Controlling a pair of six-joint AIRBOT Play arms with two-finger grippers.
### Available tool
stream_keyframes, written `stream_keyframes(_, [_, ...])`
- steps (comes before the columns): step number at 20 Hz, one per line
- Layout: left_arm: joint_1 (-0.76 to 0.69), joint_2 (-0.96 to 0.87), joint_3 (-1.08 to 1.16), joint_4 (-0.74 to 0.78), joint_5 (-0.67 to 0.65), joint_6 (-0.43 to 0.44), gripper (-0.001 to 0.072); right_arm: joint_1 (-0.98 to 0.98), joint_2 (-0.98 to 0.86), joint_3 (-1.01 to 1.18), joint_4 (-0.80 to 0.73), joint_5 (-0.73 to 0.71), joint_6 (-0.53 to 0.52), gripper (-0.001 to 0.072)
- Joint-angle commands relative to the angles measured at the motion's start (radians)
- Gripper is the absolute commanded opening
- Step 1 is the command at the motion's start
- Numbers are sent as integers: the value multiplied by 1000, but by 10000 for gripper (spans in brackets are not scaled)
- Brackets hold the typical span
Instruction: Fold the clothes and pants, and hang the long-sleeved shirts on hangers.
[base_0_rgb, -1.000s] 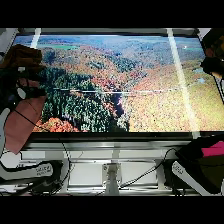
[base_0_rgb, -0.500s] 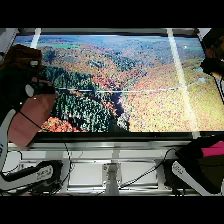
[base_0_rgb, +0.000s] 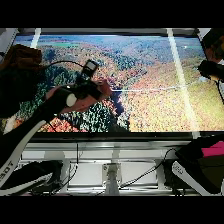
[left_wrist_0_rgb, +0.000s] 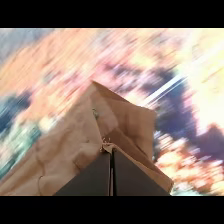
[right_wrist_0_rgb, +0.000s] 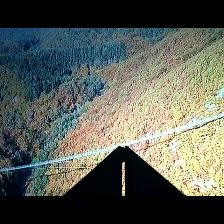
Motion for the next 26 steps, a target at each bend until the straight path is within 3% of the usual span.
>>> stream_keyframes(1, [-190,2,4,-32,203,3,8,0,-1,1,-10,61,0,21])
stream_keyframes(3, [-214,0,4,-32,247,3,24,0,-3,0,-28,124,-1,20])
stream_keyframes(4, [-214,0,4,-32,248,3,137,0,-5,0,-47,158,-1,20])
stream_keyframes(6, [-212,2,4,-32,240,3,600,0,-13,-2,-71,233,-8,19])
stream_keyframes(7, [-212,5,4,-32,232,3,689,0,-19,-6,-59,279,-45,20])
stream_keyframes(11, [-175,28,4,-37,226,-6,685,1,-25,-98,94,430,-163,20])
stream_keyframes(14, [-68,65,4,-69,78,-200,685,43,-23,-289,279,479,-210,49])
stream_keyframes(16, [21,95,4,-69,-28,-241,686,113,-23,-403,365,466,-210,341])
stream_keyframes(17, [72,109,4,-69,-54,-242,686,159,-23,-446,409,445,-210,392])
stream_keyframes(20, [209,135,4,-69,-142,-242,684,335,-23,-510,481,312,-197,391])
stream_keyframes(22, [289,135,2,-69,-189,-242,651,458,-23,-521,457,167,-119,392])
stream_keyframes(26, [447,135,2,-69,-294,-242,642,642,-32,-525,371,-69,149,390])
